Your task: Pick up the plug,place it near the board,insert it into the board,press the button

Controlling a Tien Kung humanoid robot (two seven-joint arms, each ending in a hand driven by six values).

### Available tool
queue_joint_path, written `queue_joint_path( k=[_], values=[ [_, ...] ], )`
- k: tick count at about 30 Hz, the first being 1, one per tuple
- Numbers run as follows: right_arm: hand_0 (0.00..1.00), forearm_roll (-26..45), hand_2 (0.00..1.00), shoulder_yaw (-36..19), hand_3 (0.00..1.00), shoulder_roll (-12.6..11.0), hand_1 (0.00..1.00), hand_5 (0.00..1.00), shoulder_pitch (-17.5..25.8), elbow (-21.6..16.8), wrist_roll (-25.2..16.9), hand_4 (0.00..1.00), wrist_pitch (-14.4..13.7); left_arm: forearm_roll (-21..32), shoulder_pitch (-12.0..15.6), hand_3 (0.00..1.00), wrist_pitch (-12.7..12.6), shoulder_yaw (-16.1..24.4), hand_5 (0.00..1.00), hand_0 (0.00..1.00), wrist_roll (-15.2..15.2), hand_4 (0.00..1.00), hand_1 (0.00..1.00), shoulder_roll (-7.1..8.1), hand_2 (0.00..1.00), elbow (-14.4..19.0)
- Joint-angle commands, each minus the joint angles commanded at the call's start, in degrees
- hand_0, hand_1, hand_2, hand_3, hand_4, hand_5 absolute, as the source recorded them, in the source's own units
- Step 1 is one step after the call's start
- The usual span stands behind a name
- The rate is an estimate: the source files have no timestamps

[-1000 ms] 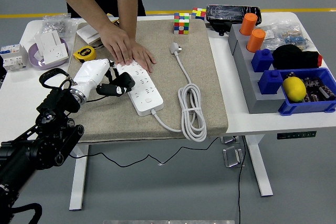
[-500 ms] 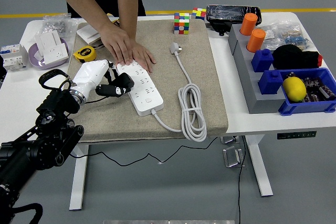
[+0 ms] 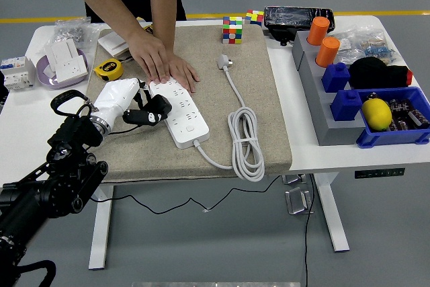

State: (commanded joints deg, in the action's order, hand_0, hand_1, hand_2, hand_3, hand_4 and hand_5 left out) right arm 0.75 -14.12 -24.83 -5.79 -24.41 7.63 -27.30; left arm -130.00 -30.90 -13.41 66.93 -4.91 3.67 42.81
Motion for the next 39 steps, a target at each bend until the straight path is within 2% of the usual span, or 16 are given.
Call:
queue_joint_path(
  k=[26, 27, 32, 33, 38, 39],
  values=[
    [0.847, 0.2, 0.816, -0.4, 0.850, 0.0, 0.838, 0.998, 0.0, -0.1, 0.0, 0.998, -0.2, 0.0, -0.2, 0.353, 0.0, -0.1, 0.241, 0.606, -0.5, 0.517, 0.498, -0.17, 0.338, -0.2],
    [0.847, 0.2, 0.816, -0.4, 0.847, 0.1, 0.836, 0.998, 0.0, -0.1, 0.0, 0.998, -0.3, 0.0, -0.2, 0.365, 0.0, 0.0, 0.231, 0.608, -0.5, 0.582, 0.504, -0.16, 0.340, -0.3],
    [0.847, 0.4, 0.816, -0.4, 0.847, 0.1, 0.836, 0.998, -0.1, 0.0, -0.1, 0.998, -0.4, 0.0, -0.2, 0.365, 0.2, 0.3, 0.231, 0.608, -0.7, 0.582, 0.504, -0.14, 0.340, -0.2],
    [0.847, 0.4, 0.815, -0.4, 0.847, 0.1, 0.838, 0.998, -0.1, 0.0, -0.1, 0.998, -0.4, 0.0, -0.2, 0.394, 0.2, 0.3, 0.295, 0.608, -0.7, 0.797, 0.572, -0.15, 0.387, -0.2],
    [0.847, 0.3, 0.815, -0.6, 0.847, 0.1, 0.838, 0.998, -0.1, -0.1, -0.2, 0.998, -0.4, 0.0, -0.2, 0.394, 0.5, 0.4, 0.295, 0.608, -0.8, 0.797, 0.572, -0.18, 0.387, -0.3],
    [0.847, 0.3, 0.814, -0.6, 0.846, 0.1, 0.836, 0.998, -0.1, -0.1, -0.2, 0.998, -0.4, 0.0, -0.2, 0.471, 0.5, 0.4, 0.315, 0.634, -0.8, 0.846, 0.648, -0.19, 0.501, -0.3]
  ],
)
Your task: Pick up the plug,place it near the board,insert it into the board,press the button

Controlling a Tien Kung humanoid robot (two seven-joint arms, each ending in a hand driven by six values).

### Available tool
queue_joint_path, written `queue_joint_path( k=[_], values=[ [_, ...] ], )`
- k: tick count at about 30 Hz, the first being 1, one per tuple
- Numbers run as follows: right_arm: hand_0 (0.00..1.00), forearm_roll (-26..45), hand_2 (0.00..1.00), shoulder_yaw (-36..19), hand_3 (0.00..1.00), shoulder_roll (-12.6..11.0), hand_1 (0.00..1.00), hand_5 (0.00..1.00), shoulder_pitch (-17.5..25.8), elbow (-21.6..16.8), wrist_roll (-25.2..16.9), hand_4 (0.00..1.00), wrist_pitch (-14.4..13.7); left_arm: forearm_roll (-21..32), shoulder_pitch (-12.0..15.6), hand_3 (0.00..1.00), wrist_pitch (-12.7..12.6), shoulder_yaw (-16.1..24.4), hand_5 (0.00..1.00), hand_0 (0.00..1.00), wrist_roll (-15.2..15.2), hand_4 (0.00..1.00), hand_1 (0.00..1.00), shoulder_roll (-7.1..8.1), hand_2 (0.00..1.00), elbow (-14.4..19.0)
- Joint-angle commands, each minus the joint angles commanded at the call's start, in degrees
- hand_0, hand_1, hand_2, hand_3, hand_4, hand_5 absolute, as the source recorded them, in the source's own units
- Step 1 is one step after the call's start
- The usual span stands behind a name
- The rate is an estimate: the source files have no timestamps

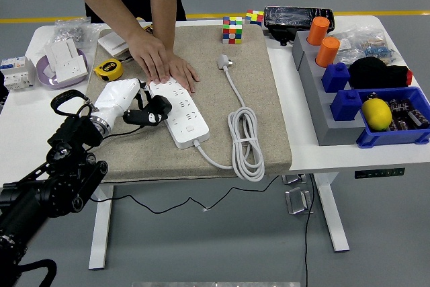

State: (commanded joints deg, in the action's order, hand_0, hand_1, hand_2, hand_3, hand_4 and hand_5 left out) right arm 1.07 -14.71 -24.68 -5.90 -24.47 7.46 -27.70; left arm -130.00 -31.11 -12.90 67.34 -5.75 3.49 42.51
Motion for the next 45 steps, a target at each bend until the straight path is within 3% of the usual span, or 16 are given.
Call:
queue_joint_path(
  k=[5, 6, 12, 23, 24, 29, 30, 35, 36, 41, 42, 45],
  values=[
    [0.847, 0.1, 0.814, 0.0, 0.846, 0.0, 0.836, 0.998, 0.0, 0.0, -0.1, 0.998, -0.1, 0.0, 0.0, 0.471, 0.1, 0.0, 0.315, 0.634, 0.0, 0.846, 0.648, 0.04, 0.501, 0.0],
    [0.847, 0.1, 0.815, 0.0, 0.846, 0.0, 0.836, 0.998, 0.0, 0.0, -0.1, 0.998, -0.1, 0.0, 0.0, 0.518, 0.1, 0.0, 0.317, 0.652, 0.0, 0.866, 0.688, 0.04, 0.561, 0.0],
    [0.845, 0.2, 0.813, 0.1, 0.845, 0.0, 0.835, 0.998, 0.0, 0.0, -0.1, 0.998, -0.1, 0.0, -0.1, 0.538, 0.2, 0.0, 0.310, 0.660, 0.0, 0.871, 0.704, 0.07, 0.586, 0.0],
    [0.845, 0.4, 0.814, 0.2, 0.845, -0.1, 0.836, 0.998, 0.1, 0.0, -0.1, 0.998, 0.1, 0.0, 0.1, 0.543, 0.5, -0.1, 0.304, 0.662, -0.1, 0.878, 0.710, 0.14, 0.596, 0.2],
    [0.846, 0.4, 0.814, 0.2, 0.843, -0.1, 0.836, 0.998, 0.2, 0.0, -0.1, 0.998, 0.1, 0.0, 0.2, 0.598, 0.6, -0.1, 0.327, 0.678, -0.1, 0.998, 0.715, 0.18, 0.654, 0.3],
    [0.846, 0.4, 0.814, 0.2, 0.843, 0.0, 0.836, 0.998, 0.2, 0.0, -0.1, 0.998, 0.1, 0.0, 0.7, 0.598, 4.3, -0.6, 0.327, 0.678, -0.7, 0.998, 0.715, 0.59, 0.654, 2.9],
    [0.845, 0.4, 0.813, 0.2, 0.843, 0.0, 0.835, 0.998, 0.2, 0.0, -0.1, 0.998, 0.1, 0.0, 0.7, 0.756, 5.4, -0.7, 0.499, 0.782, -0.8, 0.998, 0.804, 0.62, 0.736, 3.5],
    [0.845, 0.3, 0.813, 0.2, 0.843, 0.0, 0.835, 0.998, 0.1, -0.1, -0.1, 0.998, 0.0, 0.0, 0.5, 0.756, 6.3, -0.2, 0.499, 0.782, -0.6, 0.998, 0.804, 0.42, 0.736, 5.0],
    [0.845, 0.2, 0.812, 0.1, 0.843, -0.1, 0.836, 0.998, 0.0, -0.1, -0.1, 0.998, 0.0, 0.0, 0.4, 0.905, 6.0, 0.0, 0.568, 0.855, -0.6, 0.998, 0.892, 0.34, 0.872, 5.0],
    [0.845, 0.2, 0.812, 0.1, 0.843, -0.1, 0.836, 0.998, 0.1, -0.2, -0.1, 0.998, 0.0, 0.0, 0.3, 0.905, 5.5, 0.7, 0.568, 0.855, -0.3, 0.998, 0.892, 0.28, 0.872, 5.4],
    [0.844, 0.2, 0.812, 0.0, 0.842, -0.1, 0.836, 0.998, 0.2, -0.2, -0.1, 0.998, 0.0, 0.0, 0.4, 0.945, 5.6, 0.9, 0.608, 0.866, -0.3, 0.998, 0.906, 0.28, 0.907, 5.6],
    [0.844, 0.2, 0.812, -0.1, 0.842, 0.1, 0.836, 0.998, 0.2, -0.1, -0.1, 0.998, 0.0, 0.0, 1.2, 0.945, 6.0, 1.7, 0.608, 0.866, -0.4, 0.998, 0.906, 0.30, 0.907, 7.4]
  ],
)
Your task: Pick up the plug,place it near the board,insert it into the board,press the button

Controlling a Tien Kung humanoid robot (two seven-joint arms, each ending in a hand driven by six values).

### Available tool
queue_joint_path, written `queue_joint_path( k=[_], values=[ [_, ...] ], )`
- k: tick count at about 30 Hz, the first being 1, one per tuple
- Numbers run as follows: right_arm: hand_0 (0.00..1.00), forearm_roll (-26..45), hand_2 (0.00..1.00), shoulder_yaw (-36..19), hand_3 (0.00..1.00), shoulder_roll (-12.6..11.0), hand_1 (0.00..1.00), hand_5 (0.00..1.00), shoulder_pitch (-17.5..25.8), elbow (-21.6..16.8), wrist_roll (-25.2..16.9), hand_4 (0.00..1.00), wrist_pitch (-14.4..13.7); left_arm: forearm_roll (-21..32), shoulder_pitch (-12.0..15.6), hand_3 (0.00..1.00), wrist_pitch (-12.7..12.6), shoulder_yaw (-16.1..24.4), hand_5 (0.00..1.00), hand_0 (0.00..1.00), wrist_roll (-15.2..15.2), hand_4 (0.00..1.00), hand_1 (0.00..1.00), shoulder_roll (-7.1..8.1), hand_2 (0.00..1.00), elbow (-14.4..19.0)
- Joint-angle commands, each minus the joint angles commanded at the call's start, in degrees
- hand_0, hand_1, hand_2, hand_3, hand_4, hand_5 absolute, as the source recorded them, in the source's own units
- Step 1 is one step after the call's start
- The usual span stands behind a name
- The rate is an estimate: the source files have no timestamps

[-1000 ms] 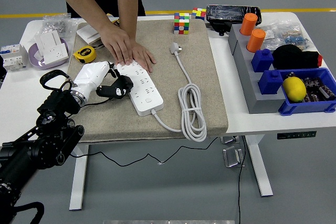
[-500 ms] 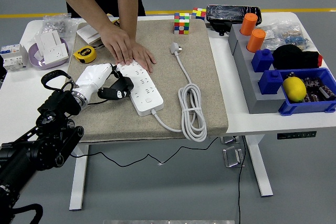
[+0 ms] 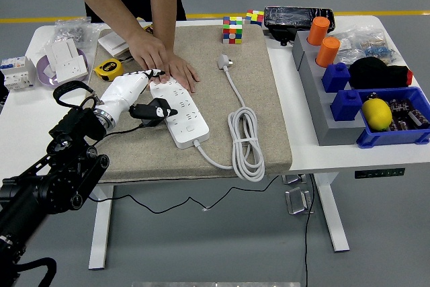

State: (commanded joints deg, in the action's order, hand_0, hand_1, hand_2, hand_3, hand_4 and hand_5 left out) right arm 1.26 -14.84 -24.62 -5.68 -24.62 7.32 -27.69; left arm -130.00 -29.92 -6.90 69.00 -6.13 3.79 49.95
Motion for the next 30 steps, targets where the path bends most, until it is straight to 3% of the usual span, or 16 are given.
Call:
queue_joint_path(
  k=[2, 3, 6, 9, 11, 13, 14, 15, 17, 20, 24, 30],
  values=[
    [0.844, -0.1, 0.812, -0.4, 0.842, 0.1, 0.836, 0.998, 0.0, 0.0, 0.0, 0.998, -0.1, 0.2, 1.7, 0.945, 0.5, 1.2, 0.608, 0.866, 0.5, 0.998, 0.906, -0.14, 0.907, 3.2],
    [0.845, -0.2, 0.811, -0.5, 0.839, 0.2, 0.836, 0.998, 0.0, 0.0, -0.1, 0.998, -0.1, 1.2, 2.7, 0.989, 0.2, 2.0, 0.983, 0.890, 1.0, 0.998, 0.980, -0.44, 0.966, 4.7],
    [0.845, -0.5, 0.811, -0.9, 0.839, 0.4, 0.836, 0.998, 0.2, -0.1, -0.1, 0.998, -0.1, 8.7, 7.3, 0.989, -2.4, 4.2, 0.983, 0.890, 2.7, 0.998, 0.980, -1.58, 0.966, 11.9],
    [0.844, -0.4, 0.811, -1.1, 0.839, 0.5, 0.836, 0.998, 0.5, -0.1, -0.1, 0.998, 0.0, 15.7, 11.9, 0.990, -7.9, 4.3, 0.998, 0.933, 4.5, 0.998, 0.986, -2.75, 0.983, 19.0],
    [0.844, -0.5, 0.811, -1.3, 0.839, 0.6, 0.836, 0.998, 0.6, 0.0, -0.1, 0.998, 0.0, 20.6, 14.5, 0.990, -9.9, 4.6, 0.998, 0.933, 5.7, 0.998, 0.986, -3.34, 0.983, 23.6],
    [0.844, -0.6, 0.811, -1.5, 0.839, 0.7, 0.836, 0.998, 0.7, 0.0, -0.1, 0.998, 0.0, 25.8, 17.8, 0.990, -9.4, 5.3, 0.998, 0.933, 7.9, 0.998, 0.986, -3.79, 0.983, 28.7],
    [0.844, -0.7, 0.811, -1.6, 0.839, 0.7, 0.836, 0.998, 0.7, 0.0, -0.1, 0.998, 0.0, 27.7, 18.5, 0.990, -9.3, 5.3, 0.998, 0.933, 8.3, 0.998, 0.986, -3.79, 0.983, 30.2],
    [0.844, -0.7, 0.810, -1.7, 0.839, 0.8, 0.835, 0.998, 0.7, 0.0, -0.1, 0.998, 0.0, 30.3, 20.2, 0.978, -8.3, 5.1, 0.998, 0.998, 9.3, 0.998, 0.998, -3.71, 0.987, 32.1],
    [0.844, -0.8, 0.810, -2.1, 0.839, 0.9, 0.835, 0.998, 0.8, 0.0, -0.2, 0.998, -0.1, 35.1, 22.7, 0.978, -7.5, 4.5, 0.998, 0.998, 10.2, 0.998, 0.998, -3.21, 0.987, 34.6],
    [0.844, -0.9, 0.810, -2.2, 0.839, 1.0, 0.835, 0.998, 0.9, 0.0, -0.2, 0.998, 0.0, 42.2, 25.2, 0.978, -5.6, 4.2, 0.998, 0.998, 11.2, 0.998, 0.998, -2.58, 0.987, 35.7],
    [0.845, -0.8, 0.810, -2.3, 0.839, 1.1, 0.834, 0.998, 0.9, 0.0, -0.2, 0.998, 0.0, 51.5, 26.7, 0.952, -3.0, 4.0, 0.998, 0.998, 12.3, 0.998, 0.998, -2.12, 0.987, 34.2],
    [0.844, -0.9, 0.810, -2.5, 0.839, 1.0, 0.832, 0.998, 0.8, 0.0, -0.2, 0.998, -0.1, 44.6, 26.7, 0.946, -0.3, 2.8, 0.998, 0.998, 12.3, 0.998, 0.998, -1.91, 0.983, 31.8]
  ],
)
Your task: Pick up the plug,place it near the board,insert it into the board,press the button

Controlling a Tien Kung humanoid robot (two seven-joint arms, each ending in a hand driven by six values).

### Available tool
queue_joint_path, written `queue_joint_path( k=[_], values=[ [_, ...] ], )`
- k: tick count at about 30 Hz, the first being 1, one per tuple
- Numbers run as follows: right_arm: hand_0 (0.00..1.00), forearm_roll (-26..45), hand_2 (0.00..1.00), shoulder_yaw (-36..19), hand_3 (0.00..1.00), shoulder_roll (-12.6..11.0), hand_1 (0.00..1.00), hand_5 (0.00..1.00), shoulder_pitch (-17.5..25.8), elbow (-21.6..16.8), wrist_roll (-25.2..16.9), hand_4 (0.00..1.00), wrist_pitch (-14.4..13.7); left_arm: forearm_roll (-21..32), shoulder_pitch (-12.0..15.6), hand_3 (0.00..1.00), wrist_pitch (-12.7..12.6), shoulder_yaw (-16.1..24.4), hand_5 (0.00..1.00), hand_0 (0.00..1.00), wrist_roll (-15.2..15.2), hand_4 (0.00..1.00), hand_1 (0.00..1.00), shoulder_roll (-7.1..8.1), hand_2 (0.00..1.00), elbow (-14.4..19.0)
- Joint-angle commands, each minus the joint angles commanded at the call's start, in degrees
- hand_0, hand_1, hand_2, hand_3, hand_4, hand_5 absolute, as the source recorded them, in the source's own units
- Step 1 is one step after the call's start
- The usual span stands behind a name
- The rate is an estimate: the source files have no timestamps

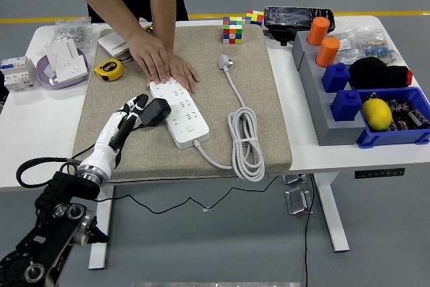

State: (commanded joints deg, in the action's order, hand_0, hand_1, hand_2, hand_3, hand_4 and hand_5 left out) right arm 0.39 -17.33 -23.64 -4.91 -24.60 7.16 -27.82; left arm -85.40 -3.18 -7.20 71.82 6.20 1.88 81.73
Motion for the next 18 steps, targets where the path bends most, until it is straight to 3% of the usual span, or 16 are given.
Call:
queue_joint_path(
  k=[5, 18],
  values=[
    [0.844, 0.2, 0.809, 0.2, 0.839, 0.0, 0.832, 0.998, 0.2, 0.1, 0.0, 0.998, 0.0, -5.9, -0.6, 0.940, 1.0, -0.9, 0.998, 0.998, -0.6, 0.998, 0.998, -0.09, 0.970, -2.2],
    [0.843, 0.2, 0.809, 0.8, 0.838, -0.1, 0.831, 0.998, 0.3, 0.1, 0.1, 0.998, 0.0, -10.9, -5.7, 0.933, 0.9, -1.9, 0.998, 0.998, -1.6, 0.998, 0.998, -0.94, 0.967, -9.8]
  ],
)
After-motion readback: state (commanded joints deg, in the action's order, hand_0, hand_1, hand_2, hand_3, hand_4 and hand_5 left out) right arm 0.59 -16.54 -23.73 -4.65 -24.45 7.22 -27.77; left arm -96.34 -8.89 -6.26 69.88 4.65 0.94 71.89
